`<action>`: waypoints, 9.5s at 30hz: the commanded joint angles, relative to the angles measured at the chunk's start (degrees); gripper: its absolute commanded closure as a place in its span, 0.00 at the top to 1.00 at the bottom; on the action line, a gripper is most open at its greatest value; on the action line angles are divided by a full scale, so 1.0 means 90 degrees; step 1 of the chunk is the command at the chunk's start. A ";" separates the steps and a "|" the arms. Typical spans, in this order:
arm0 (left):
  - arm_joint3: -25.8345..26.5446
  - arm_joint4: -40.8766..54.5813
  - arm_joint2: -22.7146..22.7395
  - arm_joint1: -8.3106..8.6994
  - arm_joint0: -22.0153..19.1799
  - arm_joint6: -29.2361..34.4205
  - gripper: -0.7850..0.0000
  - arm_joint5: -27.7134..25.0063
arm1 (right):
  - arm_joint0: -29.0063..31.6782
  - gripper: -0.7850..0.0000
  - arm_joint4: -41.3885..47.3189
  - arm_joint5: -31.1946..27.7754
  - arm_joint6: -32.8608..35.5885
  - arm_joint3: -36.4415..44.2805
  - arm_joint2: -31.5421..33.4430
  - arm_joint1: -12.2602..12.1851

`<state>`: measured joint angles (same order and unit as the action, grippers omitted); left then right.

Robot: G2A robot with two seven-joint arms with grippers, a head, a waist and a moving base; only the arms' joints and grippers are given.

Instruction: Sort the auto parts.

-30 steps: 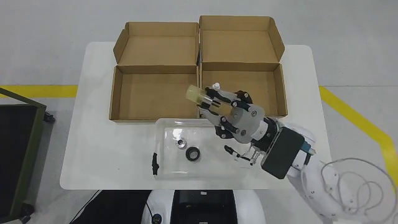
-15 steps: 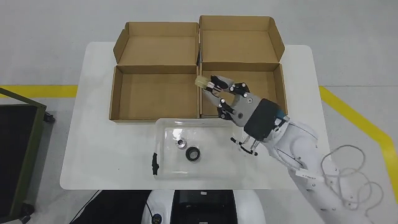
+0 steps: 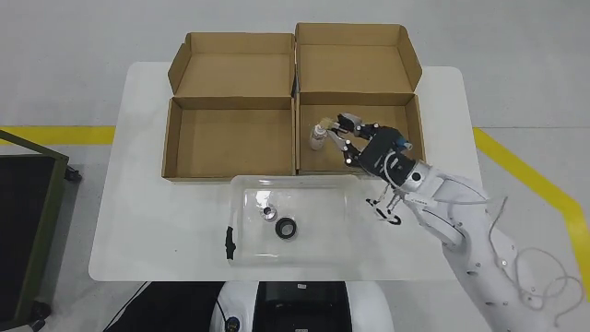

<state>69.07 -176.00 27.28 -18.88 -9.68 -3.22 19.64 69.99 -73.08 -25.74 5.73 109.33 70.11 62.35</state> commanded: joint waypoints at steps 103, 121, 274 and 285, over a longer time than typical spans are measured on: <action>0.0000 0.0000 0.0000 0.0000 0.0000 0.0000 1.00 0.0000 | -0.0323 0.95 -0.0415 -0.1788 0.2384 -0.0058 -0.2226 0.0212; 0.0000 0.0000 0.0000 0.0000 0.0000 0.0000 1.00 0.0000 | -0.0601 0.81 -0.0461 -0.1801 0.2431 -0.0811 -0.2607 0.0319; 0.0000 0.0000 0.0000 0.0000 0.0000 0.0000 1.00 0.0000 | -0.2935 0.00 0.0485 -0.0180 -0.2884 -0.4523 -0.4034 0.1672; 0.0000 0.0000 0.0000 0.0000 0.0000 0.0000 1.00 0.0000 | -0.2959 0.00 0.0487 0.0119 -0.2965 -0.4602 -0.4300 0.1853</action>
<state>69.07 -176.00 27.28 -18.88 -9.68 -3.22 19.64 43.35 -68.70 -24.68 -20.95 67.92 31.42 79.02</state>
